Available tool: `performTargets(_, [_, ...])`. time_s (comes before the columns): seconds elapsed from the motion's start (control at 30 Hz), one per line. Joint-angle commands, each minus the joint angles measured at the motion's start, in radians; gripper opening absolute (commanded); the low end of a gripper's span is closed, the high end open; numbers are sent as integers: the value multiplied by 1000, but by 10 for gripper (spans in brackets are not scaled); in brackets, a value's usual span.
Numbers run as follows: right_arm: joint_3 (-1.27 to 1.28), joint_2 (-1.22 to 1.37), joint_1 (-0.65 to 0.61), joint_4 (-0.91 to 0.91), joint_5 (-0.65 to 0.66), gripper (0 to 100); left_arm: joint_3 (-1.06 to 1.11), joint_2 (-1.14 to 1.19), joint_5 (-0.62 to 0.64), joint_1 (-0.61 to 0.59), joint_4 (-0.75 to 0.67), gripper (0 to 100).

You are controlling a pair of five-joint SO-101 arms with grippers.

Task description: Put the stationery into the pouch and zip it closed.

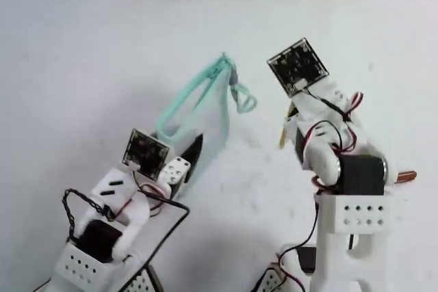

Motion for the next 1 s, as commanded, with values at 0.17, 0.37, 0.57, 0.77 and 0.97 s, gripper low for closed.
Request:
performTargets(0.17, [-12,-30,-33,35,-9,17,-35,-13,-14,-8,-25,142])
performTargets(0.37, [-32,-30,-45,35,-69,17,-35,-13,-14,-8,-25,142])
performTargets(0.57, [-29,-21,-36,31,-61,17,-37,-13,-15,-8,-25,142])
performTargets(0.77, [41,-19,-24,-1,-60,17,-37,-13,-15,-8,-25,142])
performTargets(0.97, [161,102,1,-137,-66,63,-35,-13,-15,-8,-25,142])
